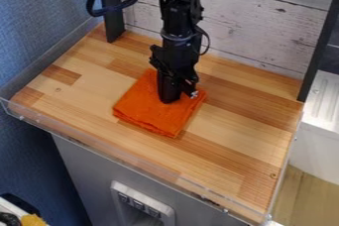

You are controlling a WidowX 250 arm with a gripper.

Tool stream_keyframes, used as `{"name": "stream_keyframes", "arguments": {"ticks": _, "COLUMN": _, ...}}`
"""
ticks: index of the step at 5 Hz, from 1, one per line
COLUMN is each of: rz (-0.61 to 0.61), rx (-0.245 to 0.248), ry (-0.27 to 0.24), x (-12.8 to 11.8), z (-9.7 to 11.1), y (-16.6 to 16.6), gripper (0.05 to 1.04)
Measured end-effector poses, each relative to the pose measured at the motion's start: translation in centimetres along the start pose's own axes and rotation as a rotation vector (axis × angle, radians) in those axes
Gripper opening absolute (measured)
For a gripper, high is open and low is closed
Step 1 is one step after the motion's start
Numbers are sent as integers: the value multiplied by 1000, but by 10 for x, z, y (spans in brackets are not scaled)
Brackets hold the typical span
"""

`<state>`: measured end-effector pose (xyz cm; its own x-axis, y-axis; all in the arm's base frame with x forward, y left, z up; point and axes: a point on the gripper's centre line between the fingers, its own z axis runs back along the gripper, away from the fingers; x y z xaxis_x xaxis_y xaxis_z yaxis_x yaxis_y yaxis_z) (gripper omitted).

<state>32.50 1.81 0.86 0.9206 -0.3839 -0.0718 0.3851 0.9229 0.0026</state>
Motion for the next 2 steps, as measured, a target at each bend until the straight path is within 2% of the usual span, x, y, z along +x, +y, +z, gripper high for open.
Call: {"name": "stream_keyframes", "arguments": {"ticks": 2, "rz": 234, "rx": 36, "ry": -38, "x": 3, "z": 0, "y": -20, "gripper": 59}}
